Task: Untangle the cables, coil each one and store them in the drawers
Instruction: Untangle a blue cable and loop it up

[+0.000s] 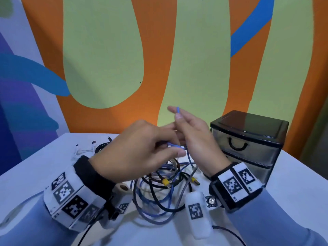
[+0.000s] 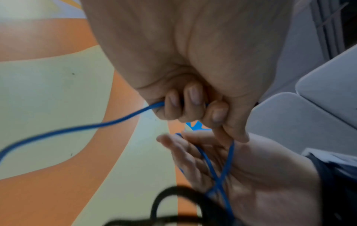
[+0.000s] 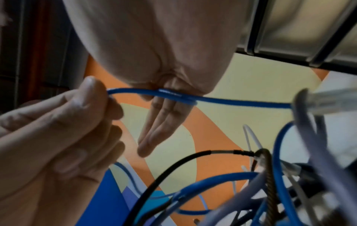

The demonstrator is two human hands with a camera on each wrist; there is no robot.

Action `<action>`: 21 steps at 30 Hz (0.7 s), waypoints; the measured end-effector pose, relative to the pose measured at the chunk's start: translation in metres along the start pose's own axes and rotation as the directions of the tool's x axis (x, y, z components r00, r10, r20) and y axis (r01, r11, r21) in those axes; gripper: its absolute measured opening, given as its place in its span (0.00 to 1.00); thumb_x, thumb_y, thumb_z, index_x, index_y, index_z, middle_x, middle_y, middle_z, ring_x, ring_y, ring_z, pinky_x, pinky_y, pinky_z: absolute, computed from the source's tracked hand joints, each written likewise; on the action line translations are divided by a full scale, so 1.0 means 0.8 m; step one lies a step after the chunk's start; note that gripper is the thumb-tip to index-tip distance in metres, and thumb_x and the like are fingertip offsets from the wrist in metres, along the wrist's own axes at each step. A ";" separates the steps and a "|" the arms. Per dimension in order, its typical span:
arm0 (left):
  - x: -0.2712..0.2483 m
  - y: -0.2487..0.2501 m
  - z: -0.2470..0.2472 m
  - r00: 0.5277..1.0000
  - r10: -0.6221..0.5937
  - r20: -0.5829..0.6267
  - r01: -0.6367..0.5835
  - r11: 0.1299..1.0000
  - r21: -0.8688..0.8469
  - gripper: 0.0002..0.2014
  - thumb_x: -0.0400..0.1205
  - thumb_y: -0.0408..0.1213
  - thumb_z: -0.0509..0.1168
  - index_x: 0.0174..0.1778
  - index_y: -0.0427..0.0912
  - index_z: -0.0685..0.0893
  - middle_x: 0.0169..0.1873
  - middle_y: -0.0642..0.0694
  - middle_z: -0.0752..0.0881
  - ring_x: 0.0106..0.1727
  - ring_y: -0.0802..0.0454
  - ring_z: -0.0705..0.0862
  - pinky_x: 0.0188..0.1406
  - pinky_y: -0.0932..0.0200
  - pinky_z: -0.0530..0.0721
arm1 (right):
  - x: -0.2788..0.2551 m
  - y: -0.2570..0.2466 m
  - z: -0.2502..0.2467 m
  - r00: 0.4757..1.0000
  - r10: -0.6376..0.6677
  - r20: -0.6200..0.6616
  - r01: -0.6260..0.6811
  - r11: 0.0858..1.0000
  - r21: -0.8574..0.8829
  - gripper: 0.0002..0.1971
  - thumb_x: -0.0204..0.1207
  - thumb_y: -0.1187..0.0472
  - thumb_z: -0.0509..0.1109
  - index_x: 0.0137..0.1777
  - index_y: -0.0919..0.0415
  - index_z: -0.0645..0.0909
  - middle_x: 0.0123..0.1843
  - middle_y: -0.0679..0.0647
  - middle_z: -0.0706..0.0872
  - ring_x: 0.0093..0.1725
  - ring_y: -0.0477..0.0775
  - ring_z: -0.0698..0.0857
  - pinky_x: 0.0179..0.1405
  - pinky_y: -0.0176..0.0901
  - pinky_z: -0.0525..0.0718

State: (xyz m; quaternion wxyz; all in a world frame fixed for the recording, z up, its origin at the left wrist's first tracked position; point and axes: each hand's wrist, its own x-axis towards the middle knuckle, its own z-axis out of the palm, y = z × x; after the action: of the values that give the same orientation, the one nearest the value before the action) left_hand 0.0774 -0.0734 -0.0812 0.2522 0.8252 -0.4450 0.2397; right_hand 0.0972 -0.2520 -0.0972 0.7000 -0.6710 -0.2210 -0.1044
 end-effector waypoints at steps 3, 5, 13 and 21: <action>-0.003 -0.010 -0.019 0.984 -0.054 -0.171 0.025 0.986 -0.163 0.09 0.80 0.45 0.82 0.40 0.45 0.93 0.23 0.54 0.84 0.23 0.58 0.76 0.30 0.56 0.82 | -0.001 0.000 -0.001 0.990 0.045 0.131 -0.040 0.999 -0.036 0.17 0.94 0.62 0.56 0.73 0.64 0.82 0.33 0.66 0.85 0.23 0.60 0.81 0.24 0.44 0.79; -0.005 -0.021 -0.030 0.948 -0.092 -0.305 0.041 0.985 -0.170 0.11 0.76 0.45 0.85 0.38 0.43 0.93 0.22 0.51 0.82 0.23 0.57 0.71 0.26 0.56 0.77 | 0.000 -0.003 -0.002 0.984 0.051 0.172 -0.047 0.998 -0.031 0.17 0.91 0.65 0.56 0.61 0.68 0.87 0.30 0.67 0.84 0.18 0.55 0.69 0.19 0.40 0.66; -0.007 -0.037 -0.028 0.885 -0.060 -0.461 0.029 0.997 -0.075 0.12 0.79 0.46 0.83 0.39 0.41 0.93 0.24 0.40 0.82 0.27 0.41 0.74 0.27 0.46 0.71 | -0.007 -0.010 0.005 0.986 0.053 0.155 -0.056 0.998 0.017 0.25 0.93 0.57 0.55 0.48 0.75 0.87 0.20 0.57 0.69 0.21 0.52 0.63 0.23 0.37 0.63; -0.007 -0.048 -0.036 0.826 0.048 -0.562 0.039 0.989 0.143 0.09 0.84 0.41 0.80 0.45 0.38 0.94 0.33 0.45 0.87 0.33 0.45 0.81 0.33 0.47 0.76 | -0.010 -0.010 0.000 0.969 0.040 0.245 -0.091 0.976 0.198 0.22 0.94 0.61 0.56 0.61 0.83 0.82 0.47 0.70 0.91 0.26 0.46 0.76 0.33 0.34 0.71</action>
State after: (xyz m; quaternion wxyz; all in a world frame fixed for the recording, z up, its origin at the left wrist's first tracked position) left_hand 0.1027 -0.0334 -0.0708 0.3097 0.7330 -0.3336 0.5055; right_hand 0.0868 -0.2535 -0.0934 0.7375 -0.6089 -0.2912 0.0243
